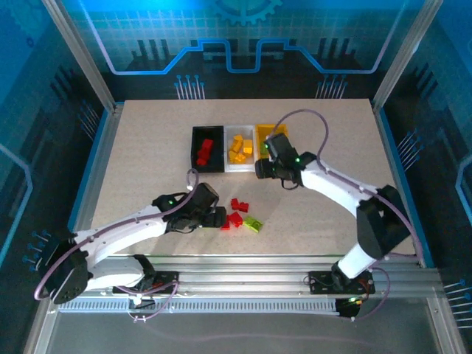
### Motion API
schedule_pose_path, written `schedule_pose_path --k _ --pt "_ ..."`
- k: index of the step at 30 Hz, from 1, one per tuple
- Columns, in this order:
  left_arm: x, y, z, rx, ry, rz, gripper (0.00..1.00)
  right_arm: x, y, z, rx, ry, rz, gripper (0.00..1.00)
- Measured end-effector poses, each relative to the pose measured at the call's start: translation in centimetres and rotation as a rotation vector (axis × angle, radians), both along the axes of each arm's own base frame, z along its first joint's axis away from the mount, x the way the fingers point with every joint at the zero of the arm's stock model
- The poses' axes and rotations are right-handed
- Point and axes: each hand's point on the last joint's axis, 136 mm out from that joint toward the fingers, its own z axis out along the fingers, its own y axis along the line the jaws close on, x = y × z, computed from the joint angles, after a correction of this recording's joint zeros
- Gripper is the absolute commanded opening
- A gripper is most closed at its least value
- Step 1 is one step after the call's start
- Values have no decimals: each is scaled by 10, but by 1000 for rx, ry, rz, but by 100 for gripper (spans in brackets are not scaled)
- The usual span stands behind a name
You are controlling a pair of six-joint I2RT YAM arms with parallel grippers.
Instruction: Sort the legos into containers by color
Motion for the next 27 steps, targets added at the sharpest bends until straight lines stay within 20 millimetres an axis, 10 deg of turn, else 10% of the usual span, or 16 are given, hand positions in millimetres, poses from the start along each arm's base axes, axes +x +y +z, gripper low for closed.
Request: schedule_pose_path --k 10,20,27 --pt "-7 8 -44 122 113 1 69 -69 -24 38 114 -181 52 70" --pt "-7 12 -67 186 155 12 47 -87 -38 27 119 -187 45 70" --pt "-5 16 -68 213 144 22 71 -89 -41 30 127 -199 39 71"
